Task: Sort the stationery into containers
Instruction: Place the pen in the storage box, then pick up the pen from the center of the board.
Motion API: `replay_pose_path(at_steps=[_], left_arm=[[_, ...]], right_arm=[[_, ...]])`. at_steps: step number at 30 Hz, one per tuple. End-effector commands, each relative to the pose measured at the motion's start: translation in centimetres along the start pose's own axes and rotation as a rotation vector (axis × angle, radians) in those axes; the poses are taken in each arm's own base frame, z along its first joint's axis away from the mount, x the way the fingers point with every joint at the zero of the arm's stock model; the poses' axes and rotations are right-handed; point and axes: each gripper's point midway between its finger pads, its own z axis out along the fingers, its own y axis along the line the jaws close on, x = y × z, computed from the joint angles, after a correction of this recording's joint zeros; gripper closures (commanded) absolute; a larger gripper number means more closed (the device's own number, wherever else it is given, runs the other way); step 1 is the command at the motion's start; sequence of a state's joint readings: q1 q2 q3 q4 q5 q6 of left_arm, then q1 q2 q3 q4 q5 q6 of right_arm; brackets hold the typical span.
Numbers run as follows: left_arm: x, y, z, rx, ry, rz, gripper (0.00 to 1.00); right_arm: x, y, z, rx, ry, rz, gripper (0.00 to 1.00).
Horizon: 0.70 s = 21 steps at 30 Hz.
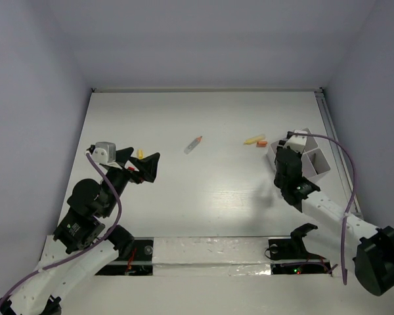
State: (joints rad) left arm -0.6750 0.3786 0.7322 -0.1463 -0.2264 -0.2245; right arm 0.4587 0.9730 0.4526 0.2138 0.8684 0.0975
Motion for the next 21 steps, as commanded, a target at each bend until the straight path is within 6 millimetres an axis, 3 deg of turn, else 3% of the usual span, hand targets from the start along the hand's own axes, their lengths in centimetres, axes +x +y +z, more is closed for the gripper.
replay_pose_path(at_steps=[1, 2, 4, 5, 6, 7, 8, 11, 12, 14, 15, 19, 20, 21], left_arm=[[-0.5, 0.0, 0.5, -0.01, -0.027, 0.006, 0.01], [-0.6, 0.3, 0.5, -0.025, -0.032, 0.005, 0.01], [-0.7, 0.8, 0.6, -0.045, -0.035, 0.006, 0.01], [-0.8, 1.2, 0.6, -0.068, -0.042, 0.006, 0.01], [-0.9, 1.4, 0.6, -0.076, -0.044, 0.004, 0.01], [-1.0, 2.0, 0.7, -0.105, -0.051, 0.006, 0.01], [-1.1, 2.4, 0.6, -0.125, -0.058, 0.004, 0.01], [-1.5, 3.8, 0.6, -0.196, -0.073, 0.004, 0.01], [-1.6, 4.3, 0.6, -0.222, -0.078, 0.002, 0.01], [-1.9, 5.1, 0.4, -0.263, -0.093, -0.002, 0.01], [-2.1, 5.5, 0.3, -0.286, -0.099, -0.002, 0.01], [-3.1, 6.9, -0.9, -0.365, -0.155, -0.018, 0.01], [-3.5, 7.4, -1.3, -0.392, -0.176, -0.023, 0.01], [-3.8, 7.6, -1.6, -0.402, -0.191, -0.029, 0.01]], right_arm=[[-5.1, 4.4, -1.4, -0.196, -0.076, 0.06, 0.59], [-6.9, 7.1, -2.1, -0.324, -0.08, 0.074, 0.59], [-6.3, 11.5, -2.6, -0.476, -0.015, 0.044, 0.6], [-7.9, 15.3, -4.6, -0.633, -0.009, 0.047, 0.6], [-7.8, 17.6, -5.4, -0.698, 0.005, 0.025, 0.6], [-5.4, 20.7, -5.6, -0.753, 0.072, -0.047, 0.6], [-4.9, 24.2, -8.2, -0.891, 0.094, -0.082, 0.6], [-4.1, 32.0, -11.0, -1.095, 0.135, -0.156, 0.6], [-3.7, 34.3, -13.1, -1.187, 0.144, -0.176, 0.6], [-3.4, 38.4, -14.5, -1.263, 0.142, -0.206, 0.6], [-3.0, 39.9, -16.6, -1.346, 0.147, -0.223, 0.6], [-1.6, 44.5, -20.4, -1.47, 0.167, -0.248, 0.6], [-2.4, 45.5, -21.2, -1.49, 0.149, -0.259, 0.6], [-0.4, 46.6, -21.1, -1.488, 0.175, -0.291, 0.6]])
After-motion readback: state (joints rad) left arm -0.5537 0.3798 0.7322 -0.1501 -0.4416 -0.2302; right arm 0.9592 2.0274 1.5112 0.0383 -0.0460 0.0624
